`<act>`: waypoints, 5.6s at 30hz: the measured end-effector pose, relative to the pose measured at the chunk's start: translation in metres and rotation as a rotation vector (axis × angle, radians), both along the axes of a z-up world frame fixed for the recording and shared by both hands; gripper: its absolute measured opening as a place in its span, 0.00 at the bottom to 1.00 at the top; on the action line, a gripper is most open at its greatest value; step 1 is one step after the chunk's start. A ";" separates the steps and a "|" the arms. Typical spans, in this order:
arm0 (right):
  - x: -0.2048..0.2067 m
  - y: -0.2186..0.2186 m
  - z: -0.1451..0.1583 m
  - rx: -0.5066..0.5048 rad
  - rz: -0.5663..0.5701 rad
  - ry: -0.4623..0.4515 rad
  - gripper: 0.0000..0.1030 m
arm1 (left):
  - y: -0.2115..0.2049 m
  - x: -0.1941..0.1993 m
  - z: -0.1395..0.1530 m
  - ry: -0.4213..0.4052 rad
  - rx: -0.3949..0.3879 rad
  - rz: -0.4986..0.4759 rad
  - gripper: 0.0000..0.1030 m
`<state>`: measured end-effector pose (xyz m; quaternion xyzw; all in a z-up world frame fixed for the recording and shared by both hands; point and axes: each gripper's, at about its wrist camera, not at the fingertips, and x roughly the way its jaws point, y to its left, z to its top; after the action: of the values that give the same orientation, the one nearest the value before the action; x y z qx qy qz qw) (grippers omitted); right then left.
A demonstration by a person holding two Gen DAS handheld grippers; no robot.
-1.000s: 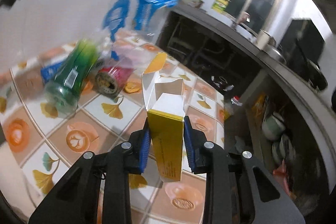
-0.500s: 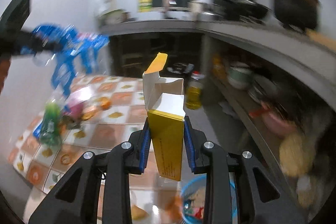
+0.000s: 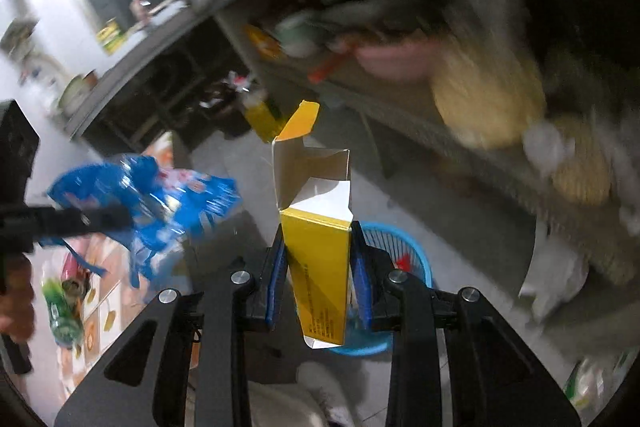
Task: Collect trash
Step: 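Carry the box and bag over the wastebasket and open both grippers, then move both grippers back toward the table, then grasp the green bottle with the left gripper while the right gripper grasps the clear plastic box, then carry the bottle and plastic box over the wastebasket and open both grippers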
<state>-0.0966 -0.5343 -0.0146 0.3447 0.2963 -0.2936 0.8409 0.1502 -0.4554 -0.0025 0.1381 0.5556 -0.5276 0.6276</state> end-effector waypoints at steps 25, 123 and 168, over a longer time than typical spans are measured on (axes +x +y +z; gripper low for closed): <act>0.080 -0.091 -0.295 0.525 -0.055 0.263 0.53 | -0.107 0.022 -0.178 0.133 0.446 0.060 0.75; 0.474 0.245 -0.049 1.004 0.710 -0.299 0.15 | 0.465 0.114 -0.041 0.079 -0.247 1.232 0.53; 0.272 0.069 0.128 0.497 0.731 -0.594 0.04 | 0.398 0.059 0.064 -0.066 -0.524 0.914 0.52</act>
<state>0.1754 -0.4650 0.1131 0.4760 0.2067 0.2079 0.8291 0.2090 -0.0571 0.0618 -0.2630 0.3886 -0.3168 0.8243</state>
